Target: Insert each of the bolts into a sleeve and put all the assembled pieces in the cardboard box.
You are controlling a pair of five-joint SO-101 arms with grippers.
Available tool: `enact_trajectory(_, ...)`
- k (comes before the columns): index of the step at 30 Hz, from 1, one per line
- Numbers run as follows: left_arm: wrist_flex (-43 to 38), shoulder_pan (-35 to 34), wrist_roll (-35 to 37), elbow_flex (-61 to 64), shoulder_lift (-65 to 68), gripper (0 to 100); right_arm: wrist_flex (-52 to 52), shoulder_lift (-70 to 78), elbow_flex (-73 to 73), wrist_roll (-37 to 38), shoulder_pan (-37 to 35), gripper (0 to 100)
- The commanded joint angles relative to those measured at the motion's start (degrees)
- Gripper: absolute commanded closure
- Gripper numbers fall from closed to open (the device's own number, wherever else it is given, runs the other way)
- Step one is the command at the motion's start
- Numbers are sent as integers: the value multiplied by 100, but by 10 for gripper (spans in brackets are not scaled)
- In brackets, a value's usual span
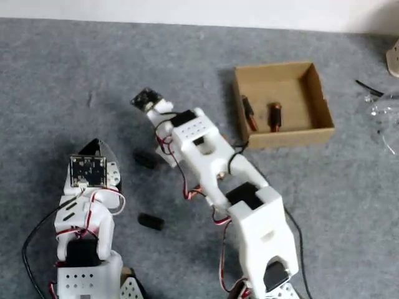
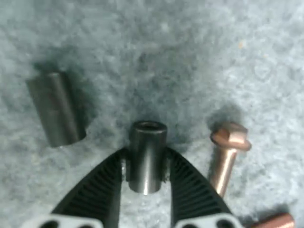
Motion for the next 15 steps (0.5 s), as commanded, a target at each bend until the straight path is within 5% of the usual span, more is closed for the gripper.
enact_trajectory(1,-132,-22,35,57,-75,992,338,-233,-40,62,110,993)
enact_trajectory(15,-132,-22,35,57,-75,992,523,-3521,1508,53,136,993)
